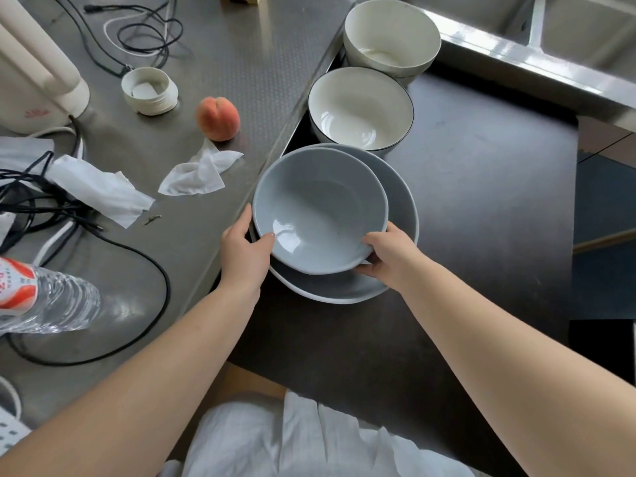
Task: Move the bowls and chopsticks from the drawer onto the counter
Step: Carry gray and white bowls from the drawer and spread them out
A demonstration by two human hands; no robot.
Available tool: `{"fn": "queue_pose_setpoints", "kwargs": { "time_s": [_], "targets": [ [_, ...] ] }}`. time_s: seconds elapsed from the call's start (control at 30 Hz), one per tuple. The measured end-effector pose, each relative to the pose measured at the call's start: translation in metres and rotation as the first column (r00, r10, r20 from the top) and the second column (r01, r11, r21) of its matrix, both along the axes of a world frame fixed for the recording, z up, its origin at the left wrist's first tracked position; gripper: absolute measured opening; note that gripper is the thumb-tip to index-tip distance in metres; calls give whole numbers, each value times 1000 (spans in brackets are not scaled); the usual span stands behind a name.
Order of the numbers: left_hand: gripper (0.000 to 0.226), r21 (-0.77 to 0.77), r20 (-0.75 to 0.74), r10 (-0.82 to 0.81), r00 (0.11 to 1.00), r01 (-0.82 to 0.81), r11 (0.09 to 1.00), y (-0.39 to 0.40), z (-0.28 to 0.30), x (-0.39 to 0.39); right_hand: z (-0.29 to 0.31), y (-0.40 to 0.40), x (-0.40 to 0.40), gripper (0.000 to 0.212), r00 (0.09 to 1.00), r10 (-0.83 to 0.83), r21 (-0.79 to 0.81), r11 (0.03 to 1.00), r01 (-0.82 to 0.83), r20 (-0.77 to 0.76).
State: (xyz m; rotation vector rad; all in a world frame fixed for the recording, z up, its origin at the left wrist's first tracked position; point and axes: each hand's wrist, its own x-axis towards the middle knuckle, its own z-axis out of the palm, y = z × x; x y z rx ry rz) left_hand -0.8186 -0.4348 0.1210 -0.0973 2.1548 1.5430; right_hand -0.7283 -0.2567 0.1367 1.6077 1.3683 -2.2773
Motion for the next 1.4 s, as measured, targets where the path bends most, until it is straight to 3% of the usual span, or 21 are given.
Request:
{"fn": "queue_pose_setpoints", "kwargs": {
  "time_s": [0.17,0.4,0.6,0.83,1.03,1.23,1.4],
  "targets": [
    [64,17,-39,4,999,-4,1000,-1,5,2,2,-4,6,58,999,-42,2,999,42,-24],
    [62,9,-216,37,976,-36,999,1,43,20,29,-4,31,52,981,-79,-11,997,78,-175],
    [60,161,-282,19,959,27,987,11,79,71,65,5,87,50,951,-93,15,995,102,-295],
    [60,249,-214,-21,977,75,966,23,90,165,85,16,194,44,953,-95,70,990,120,-289],
    [59,230,-76,-91,993,106,967,12,57,234,58,5,266,44,978,-115,53,991,126,-177],
    [62,138,80,-47,996,36,990,-7,23,263,18,-17,292,45,990,-127,-13,992,126,-59],
    [61,86,110,-52,993,43,995,-19,11,260,1,-30,288,44,992,-122,-49,992,120,-39]
  ]
}}
